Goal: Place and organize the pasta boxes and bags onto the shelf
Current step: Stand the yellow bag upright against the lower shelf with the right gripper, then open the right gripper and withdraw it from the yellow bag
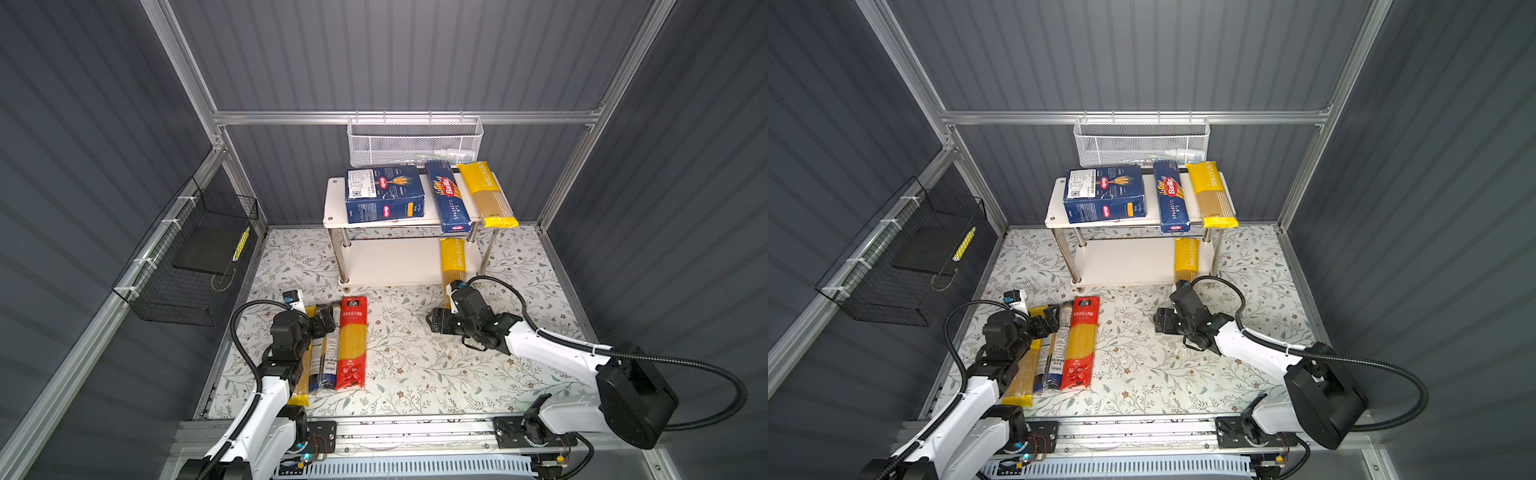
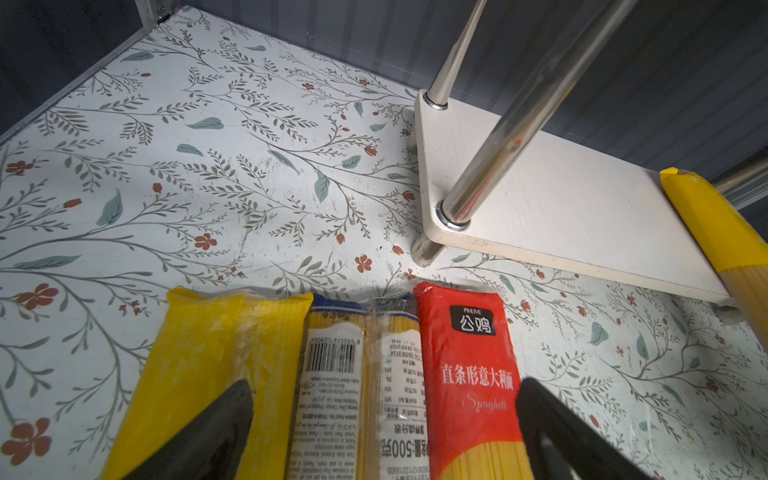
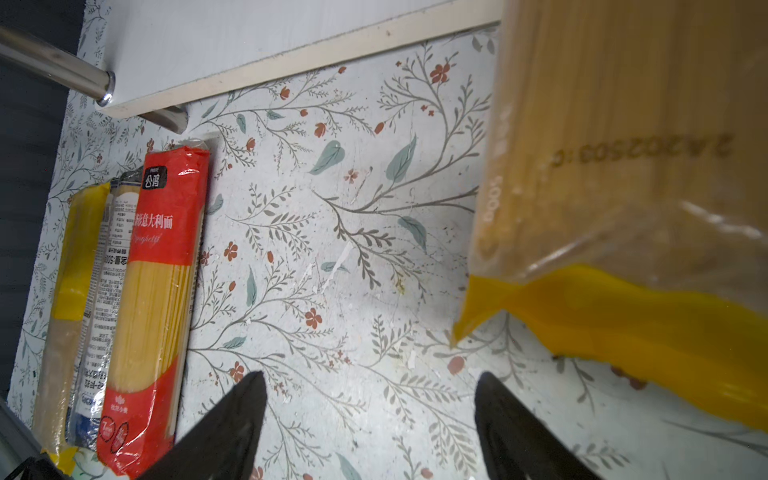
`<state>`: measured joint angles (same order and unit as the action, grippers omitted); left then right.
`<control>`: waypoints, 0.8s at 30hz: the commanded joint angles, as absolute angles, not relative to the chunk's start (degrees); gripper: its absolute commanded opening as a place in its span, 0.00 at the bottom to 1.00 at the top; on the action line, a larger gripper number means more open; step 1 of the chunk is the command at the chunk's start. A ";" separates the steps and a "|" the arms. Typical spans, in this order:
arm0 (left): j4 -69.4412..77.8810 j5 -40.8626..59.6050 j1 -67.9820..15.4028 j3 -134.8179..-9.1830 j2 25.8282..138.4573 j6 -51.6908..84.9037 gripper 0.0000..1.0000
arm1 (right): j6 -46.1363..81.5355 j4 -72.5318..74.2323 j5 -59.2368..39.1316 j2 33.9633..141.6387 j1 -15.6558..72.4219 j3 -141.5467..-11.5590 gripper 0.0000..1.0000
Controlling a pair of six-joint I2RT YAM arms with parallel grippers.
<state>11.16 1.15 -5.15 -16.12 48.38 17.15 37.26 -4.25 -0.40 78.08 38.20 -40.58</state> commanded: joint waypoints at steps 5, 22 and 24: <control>10.23 0.74 -4.83 -17.67 47.68 16.17 1.00 | 36.65 -3.03 2.86 81.45 37.83 -43.81 0.80; 10.20 0.88 -4.79 -17.56 47.36 16.02 1.00 | 35.01 -1.54 3.51 86.03 33.73 -47.36 0.82; 10.22 0.90 -4.88 -17.50 47.26 16.02 1.00 | 34.67 -1.60 3.51 86.14 33.18 -47.70 0.82</control>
